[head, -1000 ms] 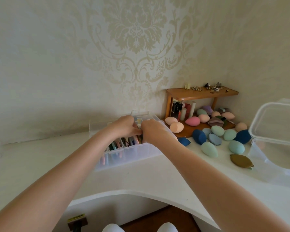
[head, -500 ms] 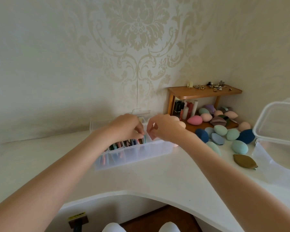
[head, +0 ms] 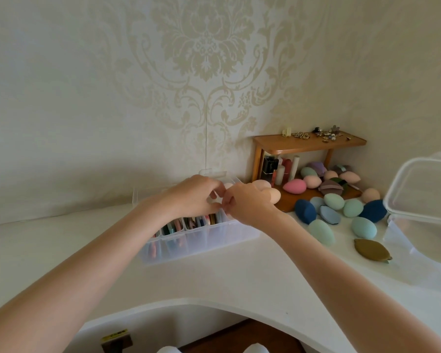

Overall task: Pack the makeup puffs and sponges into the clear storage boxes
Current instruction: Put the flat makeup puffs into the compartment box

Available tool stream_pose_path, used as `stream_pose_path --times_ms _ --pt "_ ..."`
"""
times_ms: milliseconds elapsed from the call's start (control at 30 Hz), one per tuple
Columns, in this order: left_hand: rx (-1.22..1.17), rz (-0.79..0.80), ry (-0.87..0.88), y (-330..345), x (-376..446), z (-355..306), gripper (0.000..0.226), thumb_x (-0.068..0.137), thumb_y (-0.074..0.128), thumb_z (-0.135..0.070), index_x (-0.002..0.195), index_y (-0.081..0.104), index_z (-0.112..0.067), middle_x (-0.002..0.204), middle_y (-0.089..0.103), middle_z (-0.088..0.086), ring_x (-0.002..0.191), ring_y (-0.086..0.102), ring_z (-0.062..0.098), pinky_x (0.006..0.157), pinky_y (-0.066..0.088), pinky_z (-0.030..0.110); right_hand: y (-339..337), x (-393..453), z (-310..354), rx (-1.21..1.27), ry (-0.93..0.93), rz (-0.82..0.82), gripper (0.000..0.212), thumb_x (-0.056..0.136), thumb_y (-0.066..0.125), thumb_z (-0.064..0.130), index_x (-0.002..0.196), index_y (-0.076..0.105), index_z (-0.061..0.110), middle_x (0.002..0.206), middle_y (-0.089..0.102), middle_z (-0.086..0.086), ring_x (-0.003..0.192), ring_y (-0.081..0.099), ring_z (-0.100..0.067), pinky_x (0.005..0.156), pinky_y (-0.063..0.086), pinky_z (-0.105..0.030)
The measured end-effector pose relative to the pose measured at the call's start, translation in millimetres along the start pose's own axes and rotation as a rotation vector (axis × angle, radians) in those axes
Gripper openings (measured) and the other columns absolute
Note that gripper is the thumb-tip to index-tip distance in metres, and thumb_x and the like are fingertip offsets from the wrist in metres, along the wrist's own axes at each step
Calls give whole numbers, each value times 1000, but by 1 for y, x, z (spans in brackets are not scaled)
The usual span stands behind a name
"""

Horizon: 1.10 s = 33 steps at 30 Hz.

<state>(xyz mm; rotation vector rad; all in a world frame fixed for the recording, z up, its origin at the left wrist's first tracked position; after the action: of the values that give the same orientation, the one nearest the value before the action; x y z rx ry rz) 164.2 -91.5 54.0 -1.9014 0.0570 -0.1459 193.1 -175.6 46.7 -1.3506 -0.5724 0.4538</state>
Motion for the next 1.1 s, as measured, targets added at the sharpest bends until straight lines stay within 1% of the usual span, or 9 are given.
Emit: stream_pose_path --times_ms 100,167,233,400,600,800,867,933,1100 --pt "-18 63 7 11 6 4 23 88 58 -23 110 64 -19 113 66 -1 100 63 13 87 49 22 -16 -5 -15 281 27 -29 23 92 47 11 100 68 16 106 69 -4 99 64 -21 76 49 -24" --pt "-21 102 12 11 9 3 23 89 54 -22 110 65 -21 113 66 -1 97 65 12 90 51 27 -37 -6 -41 336 79 -170 21 90 50 8 96 69 14 100 70 -4 95 64 -18 80 46 -21" --pt "11 183 27 13 11 -3 26 92 50 -18 112 66 -21 111 64 -3 92 62 8 89 50 25 -52 -4 -74 190 173 -214 22 93 47 10 103 67 8 104 65 -5 97 60 -19 78 44 -24" --pt "85 286 36 16 19 -12 29 93 45 -13 107 70 -19 86 53 -13 74 54 8 67 40 17 -35 -6 -168 -229 416 35 27 93 47 7 117 60 5 123 58 -14 110 58 -30 96 48 -36" --pt "78 297 14 18 18 -10 28 91 46 -13 97 72 -20 88 59 -7 81 65 20 72 45 25 15 -28 -205 -190 423 143 29 90 55 16 118 58 9 117 56 -9 94 53 -21 78 44 -28" --pt "68 256 8 16 18 -12 27 90 47 -13 96 72 -19 93 63 -7 53 56 3 64 43 20 7 -32 -201 -199 425 68 30 89 56 8 119 56 5 130 43 -13 95 51 -21 82 45 -29" --pt "58 229 6 15 17 -9 26 90 48 -13 94 73 -20 93 65 -6 56 57 6 60 41 19 -10 -31 -193 -255 433 2 32 88 56 5 120 55 4 133 41 -14 105 55 -25 86 45 -29" --pt "46 206 2 15 17 -7 25 88 49 -13 91 73 -22 89 64 -6 62 60 11 57 40 18 -36 -28 -177 -201 417 -134 25 89 55 4 114 56 3 118 47 -12 108 55 -29 78 41 -30" --pt "29 181 -28 15 16 -6 30 86 47 -10 85 73 -25 80 58 -14 79 68 18 62 43 16 -77 -27 -98 310 204 -393 18 85 64 12 102 56 10 90 59 -3 78 54 -14 66 43 -23"
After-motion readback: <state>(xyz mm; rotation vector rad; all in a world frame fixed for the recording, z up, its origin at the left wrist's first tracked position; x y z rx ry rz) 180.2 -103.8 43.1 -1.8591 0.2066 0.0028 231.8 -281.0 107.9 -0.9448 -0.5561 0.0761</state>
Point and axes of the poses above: each hand's wrist, its own x-axis towards the middle knuckle, its own y-axis out of the palm, z = x × y, the point moved 6 cm from there along x, towards the middle knuckle
